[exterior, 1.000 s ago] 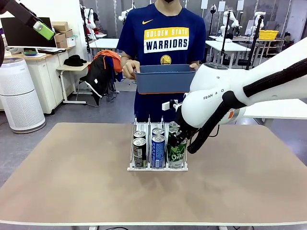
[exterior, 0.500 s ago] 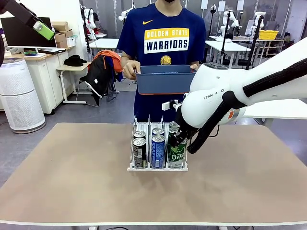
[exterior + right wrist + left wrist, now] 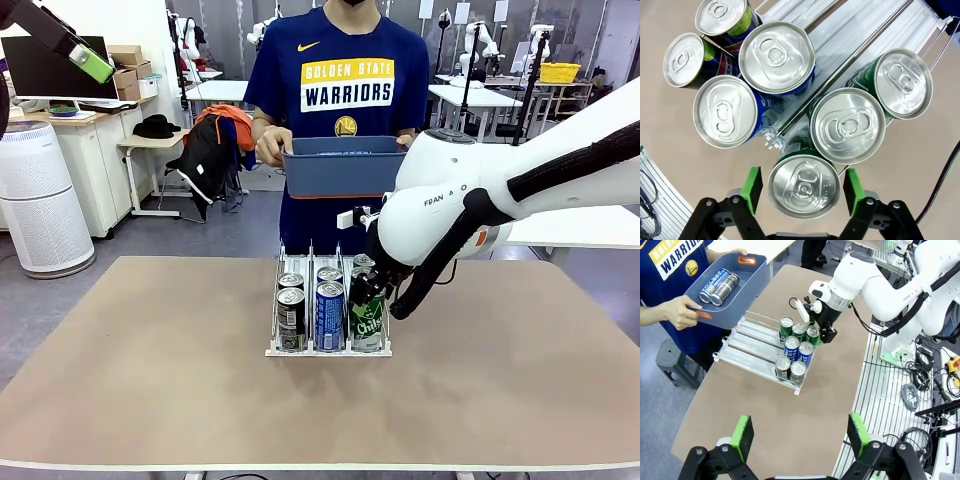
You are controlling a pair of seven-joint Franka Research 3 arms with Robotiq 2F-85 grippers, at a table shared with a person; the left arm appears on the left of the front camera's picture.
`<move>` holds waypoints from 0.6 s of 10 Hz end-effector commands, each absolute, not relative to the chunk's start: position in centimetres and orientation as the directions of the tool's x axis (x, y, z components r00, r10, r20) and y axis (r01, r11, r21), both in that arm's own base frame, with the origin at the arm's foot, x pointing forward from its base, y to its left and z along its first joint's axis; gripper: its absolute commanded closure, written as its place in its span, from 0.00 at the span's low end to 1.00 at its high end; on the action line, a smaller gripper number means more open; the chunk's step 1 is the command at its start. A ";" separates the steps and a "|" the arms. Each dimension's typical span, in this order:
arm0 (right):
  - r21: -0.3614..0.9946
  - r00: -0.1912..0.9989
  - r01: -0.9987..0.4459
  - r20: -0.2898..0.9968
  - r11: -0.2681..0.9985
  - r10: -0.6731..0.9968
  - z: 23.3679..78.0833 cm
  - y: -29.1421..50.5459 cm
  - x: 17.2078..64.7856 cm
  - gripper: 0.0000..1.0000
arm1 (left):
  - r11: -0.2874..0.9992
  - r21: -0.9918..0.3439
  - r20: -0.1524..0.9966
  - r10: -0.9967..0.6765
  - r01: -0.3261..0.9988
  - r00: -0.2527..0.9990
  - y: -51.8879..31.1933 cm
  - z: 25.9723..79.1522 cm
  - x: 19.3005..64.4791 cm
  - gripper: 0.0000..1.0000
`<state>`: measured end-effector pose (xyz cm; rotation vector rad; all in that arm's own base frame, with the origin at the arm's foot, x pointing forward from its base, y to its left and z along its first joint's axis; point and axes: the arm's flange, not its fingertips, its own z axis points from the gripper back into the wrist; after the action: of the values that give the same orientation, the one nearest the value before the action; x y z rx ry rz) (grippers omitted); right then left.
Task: Fill the beverage cans into the dispenser.
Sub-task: Place the picked Sprite in the line of the Automatic Can Dispenser with the same cans.
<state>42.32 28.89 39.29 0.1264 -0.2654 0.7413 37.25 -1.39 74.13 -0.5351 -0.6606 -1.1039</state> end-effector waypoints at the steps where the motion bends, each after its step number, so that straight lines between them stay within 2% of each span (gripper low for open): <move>1: 0.035 0.715 -0.673 0.286 0.739 0.637 40.2 28.4 41.7 0.03 | 0.363 -0.069 0.718 -0.628 0.929 0.299 -1.3 74.1 37.2 0.00; 2: 0.033 0.719 -0.666 0.295 0.745 0.630 40.3 28.4 41.6 0.00 | 0.363 -0.069 0.718 -0.628 0.929 0.299 -1.3 74.1 37.2 0.00; 6: 0.014 0.703 -0.679 0.301 0.734 0.644 40.4 28.8 42.1 0.00 | 0.363 -0.069 0.718 -0.628 0.929 0.299 -1.3 74.1 37.2 0.00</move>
<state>42.15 28.75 40.70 0.1267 -0.2916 0.7352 37.25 -1.39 74.13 -0.5351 -0.6606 -1.1039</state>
